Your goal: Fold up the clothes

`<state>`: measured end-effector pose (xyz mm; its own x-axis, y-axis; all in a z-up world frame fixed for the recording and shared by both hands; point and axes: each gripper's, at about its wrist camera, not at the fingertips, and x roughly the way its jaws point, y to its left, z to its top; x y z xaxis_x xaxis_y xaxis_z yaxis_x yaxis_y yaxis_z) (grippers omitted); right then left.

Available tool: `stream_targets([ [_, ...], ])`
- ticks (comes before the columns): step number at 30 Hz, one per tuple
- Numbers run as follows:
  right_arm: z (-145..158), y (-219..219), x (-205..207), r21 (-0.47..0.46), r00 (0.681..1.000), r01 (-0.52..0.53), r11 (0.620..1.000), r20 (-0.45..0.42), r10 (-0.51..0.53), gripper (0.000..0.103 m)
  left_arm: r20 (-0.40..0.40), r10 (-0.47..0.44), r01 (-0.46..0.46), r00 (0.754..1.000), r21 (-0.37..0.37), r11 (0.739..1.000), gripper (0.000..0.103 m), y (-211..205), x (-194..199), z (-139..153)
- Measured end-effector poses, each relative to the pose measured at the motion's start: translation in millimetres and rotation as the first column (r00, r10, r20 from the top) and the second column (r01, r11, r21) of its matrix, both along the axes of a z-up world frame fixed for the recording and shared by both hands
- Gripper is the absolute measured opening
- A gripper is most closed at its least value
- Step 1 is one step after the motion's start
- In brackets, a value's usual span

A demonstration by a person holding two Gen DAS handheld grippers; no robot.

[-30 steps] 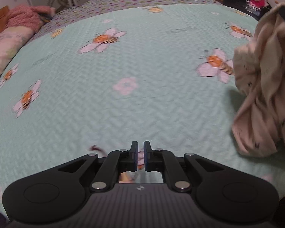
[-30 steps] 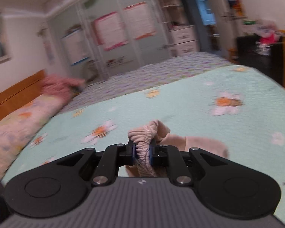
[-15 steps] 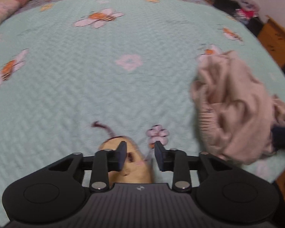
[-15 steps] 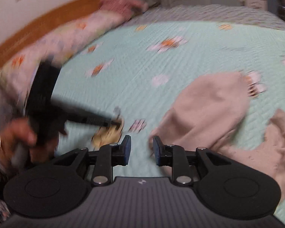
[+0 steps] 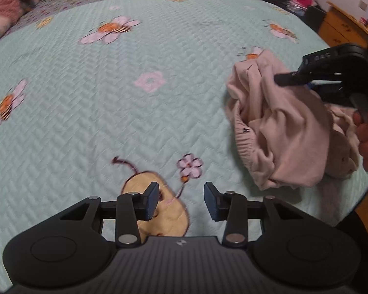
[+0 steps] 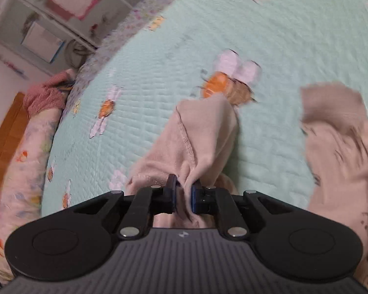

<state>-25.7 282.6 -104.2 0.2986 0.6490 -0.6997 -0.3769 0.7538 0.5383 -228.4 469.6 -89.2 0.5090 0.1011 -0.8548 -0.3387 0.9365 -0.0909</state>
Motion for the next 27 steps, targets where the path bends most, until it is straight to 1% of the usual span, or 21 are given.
stream_targets([
  [2,4.6,9.6,-19.7,-0.004,0.994,-0.099,0.995,0.041,0.099,0.013,0.013,0.039,-0.039,0.999,-0.023,0.999,0.043,6.1,-7.4,3.2],
  [4,9.2,19.2,-39.4,-0.011,0.977,-0.197,0.980,0.081,0.198,0.013,0.022,0.080,-0.079,0.997,-0.033,0.996,0.043,11.8,-15.3,7.1],
  [5,11.5,24.0,-49.3,-0.016,0.964,-0.246,0.969,0.101,0.246,0.015,0.023,0.099,-0.098,0.995,-0.032,0.995,0.043,13.5,-18.7,8.7],
  [7,16.1,33.6,-69.0,-0.030,0.930,-0.340,0.940,0.139,0.341,0.018,0.017,0.126,-0.125,0.992,-0.024,0.992,0.043,14.5,-23.8,10.6],
  [9,20.8,43.1,-88.7,-0.047,0.885,-0.430,0.902,0.176,0.431,0.019,0.002,0.138,-0.138,0.990,-0.019,0.990,0.043,13.4,-25.1,10.6],
  [10,23.1,47.9,-98.5,-0.057,0.859,-0.473,0.879,0.193,0.475,0.023,-0.004,0.138,-0.138,0.990,-0.019,0.990,0.044,11.0,-24.2,10.5],
  [11,23.5,38.6,-104.3,-0.049,0.862,-0.469,0.882,0.193,0.469,0.026,-0.009,0.135,-0.136,0.991,-0.020,0.991,0.044,7.9,-23.1,10.3],
  [15,32.1,-14.3,-94.3,-0.006,0.919,-0.334,0.943,0.221,0.327,0.029,-0.003,0.097,-0.098,0.995,-0.052,0.994,0.045,-9.4,-13.8,12.1],
  [16,35.3,-25.8,-88.8,-0.007,0.929,-0.293,0.956,0.236,0.286,0.034,-0.006,0.089,-0.089,0.996,-0.063,0.994,0.047,-14.2,-10.5,10.9],
  [17,38.8,-36.9,-82.7,-0.010,0.936,-0.250,0.968,0.252,0.245,0.043,-0.011,0.081,-0.082,0.997,-0.074,0.994,0.049,-18.6,-7.0,9.2],
  [19,42.4,-52.1,-70.0,-0.021,0.943,-0.179,0.984,0.282,0.177,0.052,-0.031,0.080,-0.082,0.996,-0.089,0.993,0.049,-27.0,-1.2,4.2],
  [20,41.8,-54.5,-63.5,-0.031,0.943,-0.154,0.988,0.294,0.156,0.052,-0.038,0.080,-0.083,0.996,-0.095,0.992,0.049,-30.9,0.3,1.7],
  [22,38.1,-45.6,-50.4,-0.018,0.941,-0.167,0.986,0.297,0.165,0.053,-0.042,0.077,-0.081,0.996,-0.101,0.992,0.049,-36.2,0.5,-1.2],
  [24,27.8,-23.7,-37.4,-0.018,0.938,-0.191,0.981,0.290,0.188,0.053,-0.046,0.079,-0.083,0.996,-0.098,0.992,0.049,-38.8,-0.3,-2.1],
  [27,0.9,12.3,-21.6,-0.006,0.951,-0.227,0.974,0.215,0.223,0.051,-0.039,0.102,-0.105,0.994,-0.074,0.992,0.049,-32.4,-2.4,5.0],
])
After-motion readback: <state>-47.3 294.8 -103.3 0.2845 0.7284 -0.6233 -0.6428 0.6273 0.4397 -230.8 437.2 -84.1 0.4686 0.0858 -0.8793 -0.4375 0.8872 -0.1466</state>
